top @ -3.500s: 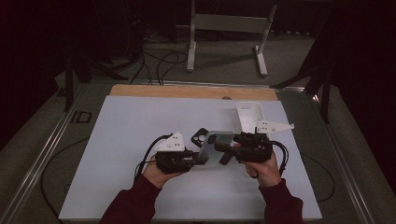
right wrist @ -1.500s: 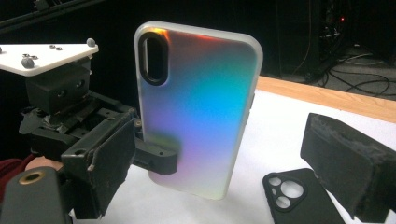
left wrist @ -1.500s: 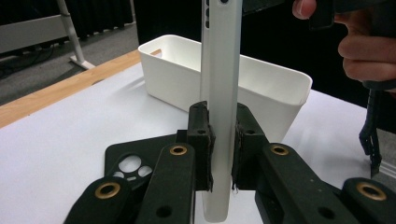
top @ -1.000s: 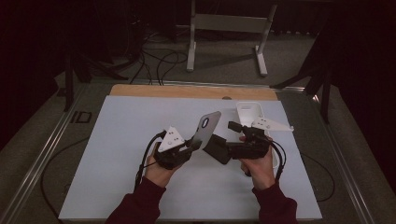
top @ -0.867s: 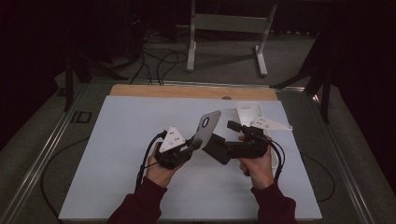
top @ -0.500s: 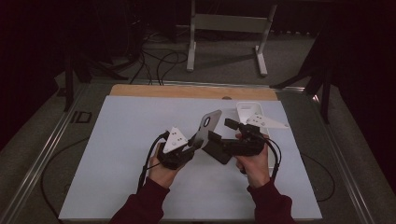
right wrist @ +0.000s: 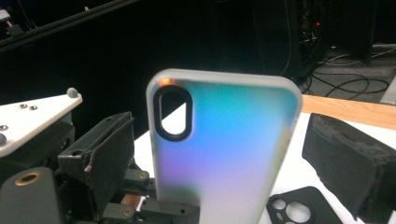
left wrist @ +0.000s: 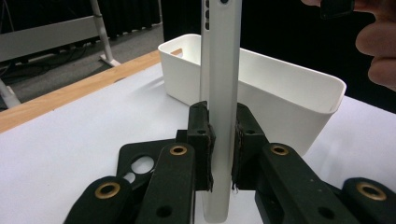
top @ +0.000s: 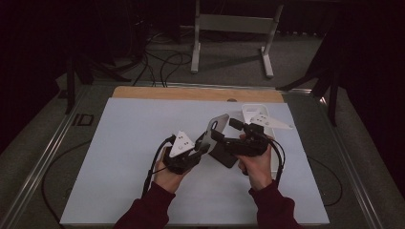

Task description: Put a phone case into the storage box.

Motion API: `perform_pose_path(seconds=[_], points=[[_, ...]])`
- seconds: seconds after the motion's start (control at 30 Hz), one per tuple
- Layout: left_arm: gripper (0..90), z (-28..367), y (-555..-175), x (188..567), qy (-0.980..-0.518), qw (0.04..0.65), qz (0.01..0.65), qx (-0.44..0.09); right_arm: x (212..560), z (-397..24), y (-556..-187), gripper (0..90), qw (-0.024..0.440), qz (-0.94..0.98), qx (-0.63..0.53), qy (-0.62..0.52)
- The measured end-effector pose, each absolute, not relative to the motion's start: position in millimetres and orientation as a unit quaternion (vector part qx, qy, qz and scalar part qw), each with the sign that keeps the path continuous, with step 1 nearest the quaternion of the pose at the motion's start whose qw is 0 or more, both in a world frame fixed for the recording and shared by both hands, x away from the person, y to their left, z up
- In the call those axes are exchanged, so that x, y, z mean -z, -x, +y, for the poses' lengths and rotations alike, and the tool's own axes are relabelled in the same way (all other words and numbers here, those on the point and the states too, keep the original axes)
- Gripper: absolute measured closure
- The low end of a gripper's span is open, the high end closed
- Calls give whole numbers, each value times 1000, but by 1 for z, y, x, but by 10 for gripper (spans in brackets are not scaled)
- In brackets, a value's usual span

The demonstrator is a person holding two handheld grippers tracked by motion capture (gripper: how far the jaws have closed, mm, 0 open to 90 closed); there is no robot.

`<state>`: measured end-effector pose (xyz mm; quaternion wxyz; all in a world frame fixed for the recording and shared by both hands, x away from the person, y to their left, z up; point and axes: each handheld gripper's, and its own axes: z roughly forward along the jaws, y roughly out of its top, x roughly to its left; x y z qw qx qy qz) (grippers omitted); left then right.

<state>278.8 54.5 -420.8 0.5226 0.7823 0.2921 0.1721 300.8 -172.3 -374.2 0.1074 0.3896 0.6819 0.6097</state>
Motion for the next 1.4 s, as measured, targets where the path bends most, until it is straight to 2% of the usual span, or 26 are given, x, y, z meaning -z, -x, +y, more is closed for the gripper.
perform_pose_path(seconds=[0.67,0.8,0.97,1.4], points=[[809,49,-277,423,-784,524,287,-167,374,-166,-304,91,116,676,-605,-405],[809,48,-276,422,-784,529,282,-161,375,-166,-304,99,119,674,-604,-408],[809,47,-276,423,-784,531,281,-156,375,-165,-303,160,127,674,-599,-413],[803,47,-279,425,-788,528,281,-148,375,-163,-302,169,133,679,-588,-419]])
